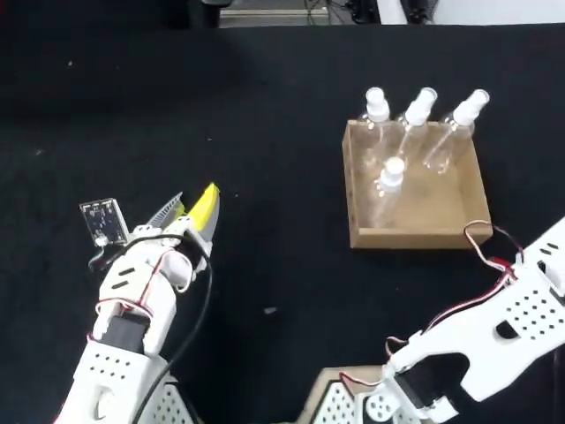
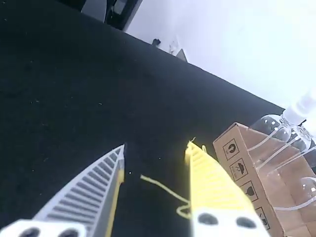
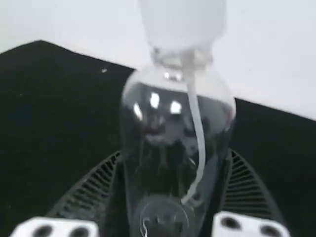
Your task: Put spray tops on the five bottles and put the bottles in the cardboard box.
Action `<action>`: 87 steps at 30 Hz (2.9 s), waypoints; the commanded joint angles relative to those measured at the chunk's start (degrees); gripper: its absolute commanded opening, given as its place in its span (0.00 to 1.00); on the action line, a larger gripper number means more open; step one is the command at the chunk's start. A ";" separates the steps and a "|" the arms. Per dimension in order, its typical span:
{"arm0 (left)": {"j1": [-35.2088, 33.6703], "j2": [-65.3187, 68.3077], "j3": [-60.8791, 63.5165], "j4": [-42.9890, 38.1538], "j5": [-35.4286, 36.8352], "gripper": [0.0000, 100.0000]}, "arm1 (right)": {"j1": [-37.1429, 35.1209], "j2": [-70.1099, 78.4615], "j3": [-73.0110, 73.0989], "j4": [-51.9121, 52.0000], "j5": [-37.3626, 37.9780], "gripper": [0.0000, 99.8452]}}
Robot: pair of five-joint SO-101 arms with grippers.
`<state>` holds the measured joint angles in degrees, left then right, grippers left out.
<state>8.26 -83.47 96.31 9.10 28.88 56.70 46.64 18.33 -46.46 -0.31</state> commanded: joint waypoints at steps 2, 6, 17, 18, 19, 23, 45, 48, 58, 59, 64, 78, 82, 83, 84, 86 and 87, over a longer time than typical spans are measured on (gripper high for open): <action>0.40 -0.18 1.45 -1.23 0.70 0.18 | -1.58 -1.54 -0.22 -1.23 0.26 0.25; 0.48 -0.18 1.45 -1.23 0.70 0.18 | -1.49 -4.35 1.36 -0.97 0.26 0.26; 0.57 -0.18 1.45 -1.23 0.70 0.18 | -1.58 -17.80 10.33 -0.97 0.18 0.26; 0.57 -0.18 1.45 -1.23 0.70 0.18 | -1.49 -18.33 10.42 -0.97 0.18 0.26; 0.57 -0.18 1.45 -1.23 0.70 0.18 | -1.41 -18.68 10.42 -0.97 0.18 0.26; 0.57 -0.18 1.45 -1.23 0.70 0.18 | -1.23 -19.47 10.15 -0.97 0.18 0.26; 0.57 -0.18 1.45 -1.23 0.70 0.18 | -1.67 -17.71 7.34 -0.88 0.18 0.25; 0.48 -0.18 1.45 -1.23 0.70 0.18 | -1.58 -14.64 4.26 -0.88 0.18 0.25; 0.57 -0.18 1.45 -1.23 0.62 0.18 | -1.05 -11.91 2.59 -0.88 0.26 0.25; 0.48 -0.18 1.45 -1.23 0.62 0.18 | -1.05 -11.82 2.59 -0.88 0.26 0.25; 0.40 -0.18 1.45 -1.23 0.62 0.18 | -1.58 -10.95 3.21 -0.88 4.66 0.21; 0.40 -0.18 1.45 -1.32 0.62 0.18 | -0.35 -23.78 7.34 8.79 5.27 0.03; 0.40 -0.26 1.45 -1.32 0.62 0.18 | -1.58 -38.11 9.01 26.55 -0.35 0.03; 0.40 -0.26 1.45 -1.32 0.62 0.18 | -1.93 -41.19 9.01 31.12 -1.67 0.03; 0.31 -0.26 1.45 -1.32 0.62 0.18 | -2.37 -44.00 9.01 35.34 -2.90 0.03; 0.31 -0.26 1.45 -1.32 0.62 0.18 | -3.87 -49.01 9.71 41.93 -3.87 0.03; 0.31 -0.26 1.45 -1.32 0.62 0.18 | -4.48 -51.21 10.77 43.52 -3.96 0.03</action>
<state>8.26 -83.47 96.31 9.10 28.88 55.21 5.58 28.09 -10.86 -2.86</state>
